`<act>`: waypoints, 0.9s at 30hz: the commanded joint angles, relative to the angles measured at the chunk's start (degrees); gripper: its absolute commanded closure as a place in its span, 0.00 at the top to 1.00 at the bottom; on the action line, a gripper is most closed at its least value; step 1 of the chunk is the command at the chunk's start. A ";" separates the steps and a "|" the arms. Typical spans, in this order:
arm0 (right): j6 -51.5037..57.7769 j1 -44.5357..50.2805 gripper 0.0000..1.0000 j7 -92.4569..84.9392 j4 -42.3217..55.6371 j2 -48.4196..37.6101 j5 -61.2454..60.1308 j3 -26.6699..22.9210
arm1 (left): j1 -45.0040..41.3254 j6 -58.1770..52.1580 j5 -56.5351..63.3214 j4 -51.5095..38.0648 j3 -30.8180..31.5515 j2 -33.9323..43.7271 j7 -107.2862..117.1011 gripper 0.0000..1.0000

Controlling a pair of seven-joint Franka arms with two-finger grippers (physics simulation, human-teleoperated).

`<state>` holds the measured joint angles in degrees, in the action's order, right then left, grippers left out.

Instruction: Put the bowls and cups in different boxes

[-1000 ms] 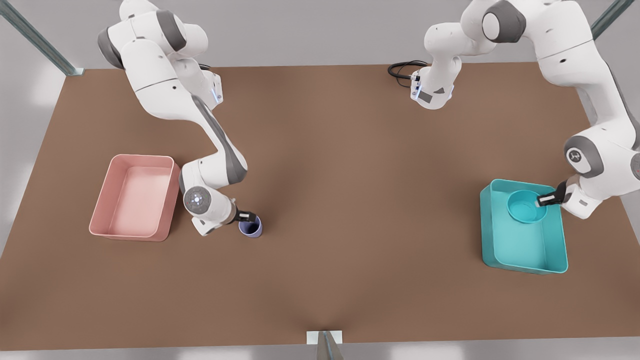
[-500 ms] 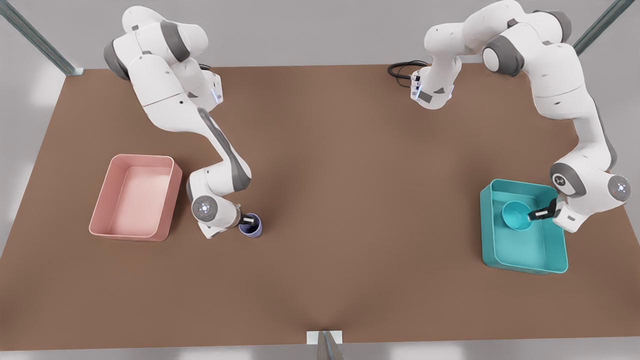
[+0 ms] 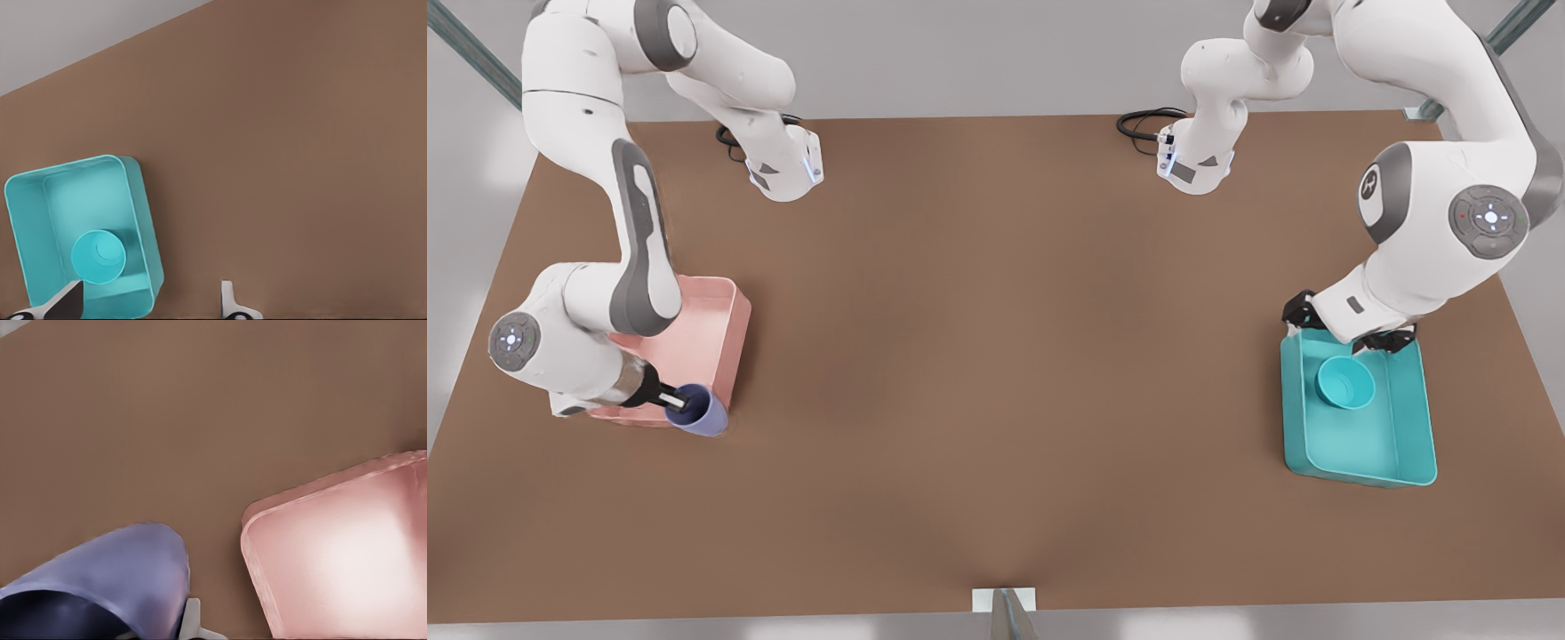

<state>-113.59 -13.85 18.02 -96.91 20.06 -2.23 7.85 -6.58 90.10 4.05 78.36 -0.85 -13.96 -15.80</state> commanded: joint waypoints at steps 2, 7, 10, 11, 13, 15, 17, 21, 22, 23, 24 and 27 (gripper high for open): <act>8.03 -6.45 0.21 -39.82 -0.73 -0.55 3.81 -0.29 | -0.01 -6.78 1.04 -0.14 0.24 0.25 8.77 1.00; 2.33 -10.14 0.21 -41.58 -3.72 -0.47 6.89 -0.29 | 0.08 -6.78 0.87 0.12 0.42 -0.36 8.77 1.00; -5.67 -10.67 0.21 -41.93 -8.82 0.32 6.89 -0.29 | 0.17 -6.87 0.87 0.12 0.42 -0.54 8.77 1.00; -8.13 -10.67 0.21 -41.93 -8.91 2.08 6.80 -0.29 | 0.17 -6.87 0.87 0.12 0.42 -0.54 8.77 1.00; -13.67 -10.67 0.21 -41.93 -9.35 5.07 6.80 -0.38 | 0.17 -6.87 0.87 0.21 0.42 -0.54 8.77 1.00; -20.97 -10.67 0.21 -41.84 -11.28 7.36 6.80 -0.38 | 0.17 -6.87 0.87 0.21 0.42 -0.54 8.77 1.00; -21.59 -10.67 0.21 -41.75 -11.46 9.11 6.36 -0.29 | 0.17 -6.95 0.87 0.21 0.42 -0.54 8.77 1.00; -20.89 -10.67 0.21 -41.67 -11.81 9.73 6.01 -0.29 | 0.17 -7.57 0.96 0.12 0.42 -0.54 8.86 1.00; -20.88 -10.59 0.21 -41.67 -11.81 9.82 6.01 -0.29 | 0.17 -7.57 0.96 0.12 0.42 -0.54 8.86 1.00; -20.97 -10.59 1.00 -41.75 -11.81 9.91 6.10 -0.29 | 0.17 -7.48 0.96 0.12 0.42 -0.54 8.86 1.00; -20.80 -10.59 1.00 -41.93 -11.81 9.82 6.10 -0.29 | 0.17 -7.48 0.96 0.12 0.42 -0.54 8.86 1.00; -18.43 -10.67 1.00 -44.21 -11.63 8.42 6.18 0.14 | 0.17 -7.48 0.96 0.12 0.42 -0.54 8.86 1.00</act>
<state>-132.44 -24.51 -11.58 -108.64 28.51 7.35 7.88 -6.40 82.80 4.97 78.52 -0.44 -14.57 -8.95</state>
